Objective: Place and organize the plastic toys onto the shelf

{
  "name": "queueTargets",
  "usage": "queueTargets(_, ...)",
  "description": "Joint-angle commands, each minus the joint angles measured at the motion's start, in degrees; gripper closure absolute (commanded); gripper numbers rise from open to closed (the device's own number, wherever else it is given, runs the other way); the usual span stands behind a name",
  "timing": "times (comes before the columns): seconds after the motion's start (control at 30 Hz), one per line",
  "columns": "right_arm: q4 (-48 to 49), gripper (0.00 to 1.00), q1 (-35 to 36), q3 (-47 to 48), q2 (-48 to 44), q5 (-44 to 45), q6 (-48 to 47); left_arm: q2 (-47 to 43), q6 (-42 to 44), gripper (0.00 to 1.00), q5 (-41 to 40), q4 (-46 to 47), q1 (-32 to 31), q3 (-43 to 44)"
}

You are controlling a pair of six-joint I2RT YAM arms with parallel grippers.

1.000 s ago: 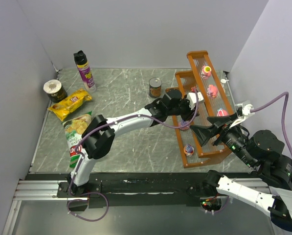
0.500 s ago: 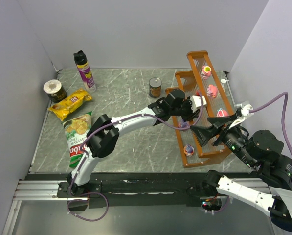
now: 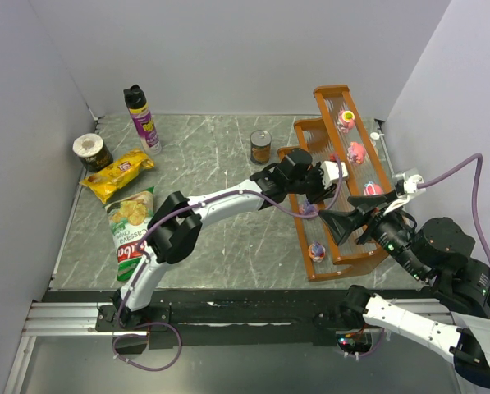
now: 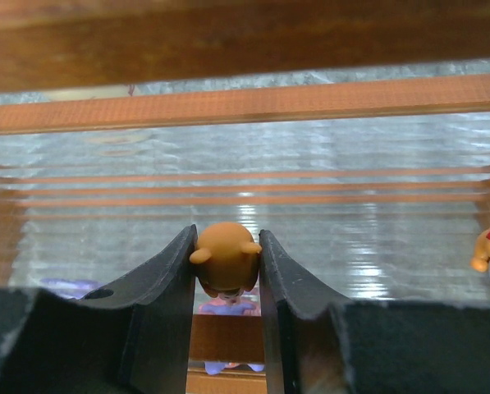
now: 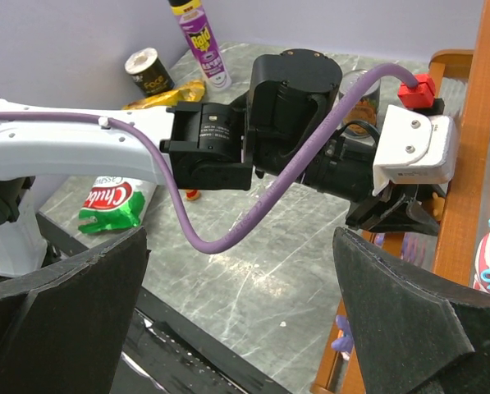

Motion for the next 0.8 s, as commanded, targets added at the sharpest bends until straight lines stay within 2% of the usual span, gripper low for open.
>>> queueTargets(0.0,0.3,0.00,0.1,1.8,1.2,0.9,-0.3,1.1,1.6,0.66,1.6,-0.7,0.0,2.3)
queueTargets(0.23,0.1,0.00,0.2,1.8,1.3,1.2,-0.3,1.1,2.0,0.60,1.5,-0.7,0.0,2.1)
queueTargets(0.33,0.2,0.00,0.0,1.8,1.4,1.3,-0.3,0.8,1.8,0.55,1.6,-0.3,0.1,1.6)
queueTargets(0.53,0.0,0.00,0.1,1.8,1.2,1.5,-0.3,-0.6,1.4,0.33,1.9,2.2,0.0,-0.5)
queueTargets(0.77,-0.3,0.00,0.1,1.9,0.9,1.7,-0.2,-3.0,0.6,0.26,2.1,4.0,0.1,-2.6)
